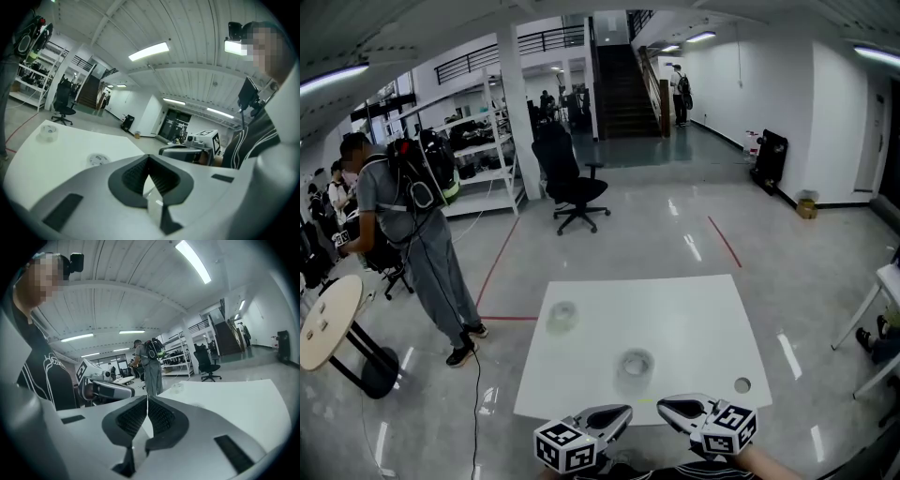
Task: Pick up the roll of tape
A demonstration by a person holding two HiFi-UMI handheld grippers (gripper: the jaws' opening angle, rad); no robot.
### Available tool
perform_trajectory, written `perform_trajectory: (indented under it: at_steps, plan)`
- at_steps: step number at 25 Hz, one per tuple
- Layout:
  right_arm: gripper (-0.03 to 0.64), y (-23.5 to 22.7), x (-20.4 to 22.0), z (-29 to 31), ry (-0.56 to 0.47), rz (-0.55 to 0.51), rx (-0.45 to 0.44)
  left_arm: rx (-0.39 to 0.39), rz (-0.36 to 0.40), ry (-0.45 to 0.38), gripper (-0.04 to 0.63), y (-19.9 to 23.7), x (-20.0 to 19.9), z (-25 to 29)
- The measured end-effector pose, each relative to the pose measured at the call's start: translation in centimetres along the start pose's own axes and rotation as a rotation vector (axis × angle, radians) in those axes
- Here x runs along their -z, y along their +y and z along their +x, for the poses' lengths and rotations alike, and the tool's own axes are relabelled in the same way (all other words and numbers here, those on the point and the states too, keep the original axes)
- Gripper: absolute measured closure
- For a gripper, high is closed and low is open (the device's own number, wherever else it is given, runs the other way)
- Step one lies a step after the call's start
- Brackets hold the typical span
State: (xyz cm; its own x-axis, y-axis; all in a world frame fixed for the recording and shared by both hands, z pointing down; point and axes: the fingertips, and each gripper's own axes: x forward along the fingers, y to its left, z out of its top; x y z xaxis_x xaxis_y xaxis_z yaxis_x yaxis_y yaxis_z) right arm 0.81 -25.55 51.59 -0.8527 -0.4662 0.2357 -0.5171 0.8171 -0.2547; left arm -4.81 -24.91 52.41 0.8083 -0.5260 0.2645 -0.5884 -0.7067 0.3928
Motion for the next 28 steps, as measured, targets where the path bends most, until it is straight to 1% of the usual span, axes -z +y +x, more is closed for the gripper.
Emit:
perform_trajectory:
  at_steps: [6,10,13,15,18,19,20,21,24,27,28]
  plan:
    - [0.603,-1.8,0.6,0.5,0.015,0.011,0.001,-0.019,-0.024,0.006,0.592,1.5,0.2,0.6]
    - [0.603,-2.8,1.3,2.0,0.051,-0.02,0.003,-0.031,-0.045,0.012,0.592,2.9,0.5,0.6]
    - [0.601,-3.5,1.6,3.2,0.1,-0.052,0.007,-0.037,-0.054,0.016,0.592,3.5,0.4,0.9]
    - [0.601,-4.3,2.6,4.2,0.159,-0.105,0.015,-0.039,-0.055,0.017,0.592,3.9,0.2,0.9]
    - [0.592,-5.9,4.1,5.8,0.262,-0.226,0.024,-0.048,-0.052,0.016,0.592,4.5,-0.3,1.0]
    - [0.564,-6.5,4.8,6.4,0.294,-0.264,0.021,-0.053,-0.053,0.013,0.592,4.8,-0.4,1.0]
    - [0.515,-7.0,5.6,7.0,0.326,-0.296,0.017,-0.057,-0.054,0.011,0.592,5.0,-0.4,1.0]
    - [0.489,-7.4,6.2,7.6,0.356,-0.321,0.012,-0.06,-0.056,0.008,0.592,5.2,-0.3,0.9]
    - [0.474,-8.4,7.7,9.3,0.427,-0.384,0.0,-0.073,-0.063,0.005,0.592,5.8,-0.2,0.4]
    - [0.462,-9.8,9.4,11.0,0.513,-0.472,-0.003,-0.094,-0.076,0.002,0.592,6.6,-0.1,0.2]
    - [0.459,-10.3,9.8,11.5,0.54,-0.482,-0.002,-0.102,-0.081,0.004,0.592,6.8,0.0,0.1]
